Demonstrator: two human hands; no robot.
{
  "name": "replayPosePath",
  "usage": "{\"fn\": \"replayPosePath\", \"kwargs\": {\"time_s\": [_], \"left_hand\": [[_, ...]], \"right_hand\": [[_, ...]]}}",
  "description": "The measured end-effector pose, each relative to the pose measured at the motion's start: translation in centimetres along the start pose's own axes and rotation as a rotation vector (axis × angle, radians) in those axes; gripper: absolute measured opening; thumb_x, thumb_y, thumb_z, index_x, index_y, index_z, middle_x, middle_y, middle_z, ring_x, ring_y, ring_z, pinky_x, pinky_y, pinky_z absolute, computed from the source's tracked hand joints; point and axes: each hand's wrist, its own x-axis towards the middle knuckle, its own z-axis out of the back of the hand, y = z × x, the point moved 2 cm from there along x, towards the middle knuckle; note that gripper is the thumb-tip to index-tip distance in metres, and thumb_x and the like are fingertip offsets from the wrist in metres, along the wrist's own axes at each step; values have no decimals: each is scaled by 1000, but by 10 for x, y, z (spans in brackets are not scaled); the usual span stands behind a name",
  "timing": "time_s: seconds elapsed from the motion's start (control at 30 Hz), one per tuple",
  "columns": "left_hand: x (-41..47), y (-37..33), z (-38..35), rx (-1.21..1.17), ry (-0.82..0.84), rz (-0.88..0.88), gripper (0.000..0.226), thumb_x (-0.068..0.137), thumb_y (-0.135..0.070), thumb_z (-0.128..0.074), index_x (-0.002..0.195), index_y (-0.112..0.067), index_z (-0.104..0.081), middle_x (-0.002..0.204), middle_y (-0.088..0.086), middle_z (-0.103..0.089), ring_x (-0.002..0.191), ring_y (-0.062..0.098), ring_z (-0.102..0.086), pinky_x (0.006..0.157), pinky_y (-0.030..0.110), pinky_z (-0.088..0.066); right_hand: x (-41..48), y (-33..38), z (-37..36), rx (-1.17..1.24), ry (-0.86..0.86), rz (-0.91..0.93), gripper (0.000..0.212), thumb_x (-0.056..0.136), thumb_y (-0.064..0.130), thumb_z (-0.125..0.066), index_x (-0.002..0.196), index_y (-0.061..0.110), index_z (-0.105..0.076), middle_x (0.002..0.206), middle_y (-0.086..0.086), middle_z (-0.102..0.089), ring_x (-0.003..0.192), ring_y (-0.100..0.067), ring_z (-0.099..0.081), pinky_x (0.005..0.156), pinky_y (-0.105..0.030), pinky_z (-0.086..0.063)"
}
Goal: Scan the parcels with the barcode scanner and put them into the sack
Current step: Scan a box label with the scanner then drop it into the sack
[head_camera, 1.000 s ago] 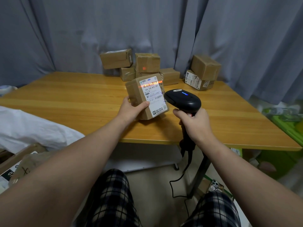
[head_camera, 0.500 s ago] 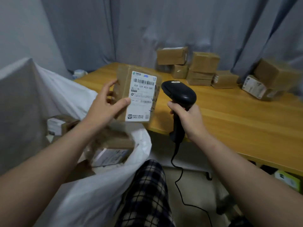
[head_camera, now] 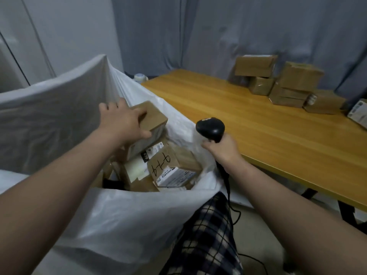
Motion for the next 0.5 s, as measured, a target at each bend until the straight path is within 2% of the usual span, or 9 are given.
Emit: {"fn": "replayPosePath", "kwargs": {"time_s": [0.1, 0.17, 0.23, 0.3, 0.4, 0.47, 0.5], "left_hand": [[8, -2, 21, 75, 251, -11, 67, 80, -73, -50, 139, -44, -38, 131, 9, -48, 123, 31, -42, 103, 46, -22], [12, -1, 30, 122, 281, -15, 67, 80, -73, -49, 139, -43, -39, 133, 6, -49, 124, 30, -42, 104, 47, -20], [15, -1, 34, 161, 195, -9, 69, 79, -74, -48, 138, -40, -41, 131, 10, -49, 122, 33, -43, 105, 48, -20], [19, 1, 39, 142, 78, 14, 70, 78, -74, -49, 138, -38, -39, 132, 16, -46, 123, 37, -41, 107, 50, -20], [27, 9, 54, 88, -57, 66, 69, 78, -70, -53, 137, -35, -42, 136, 21, -42, 126, 38, -38, 106, 50, -21], [32, 14, 60, 92, -101, 81, 69, 77, -69, -55, 137, -35, -44, 135, 21, -41, 126, 39, -36, 105, 48, -23], [33, 15, 59, 81, -94, 79, 69, 77, -68, -55, 137, -36, -45, 135, 21, -41, 127, 39, -35, 105, 48, -23]], "right_hand": [[-2, -7, -2, -182, -32, -8, 19, 78, 4, -66, 79, 14, -51, 67, -1, -53, 62, -18, -53, 52, -26, -36], [-1, -2, -4, -132, -34, -70, 21, 79, 0, -62, 87, 15, -52, 70, 1, -52, 66, -19, -53, 54, -27, -38], [4, 15, -5, 86, -21, -200, 21, 80, -1, -61, 87, 15, -51, 70, -2, -50, 64, -20, -51, 57, -28, -38], [6, 43, -6, 323, -8, -275, 23, 80, -2, -61, 75, 15, -45, 64, -3, -43, 57, -18, -43, 54, -28, -33], [-1, 90, -10, 664, 103, -225, 25, 78, -6, -61, 67, 13, -52, 57, -4, -46, 52, -17, -48, 54, -26, -39], [-1, 101, -3, 734, 120, -174, 23, 78, -6, -63, 66, 13, -57, 56, -2, -50, 51, -14, -51, 54, -24, -42], [2, 98, 8, 713, 59, -164, 24, 78, -5, -63, 66, 15, -56, 58, -2, -49, 52, -14, -50, 53, -23, -41]]}}
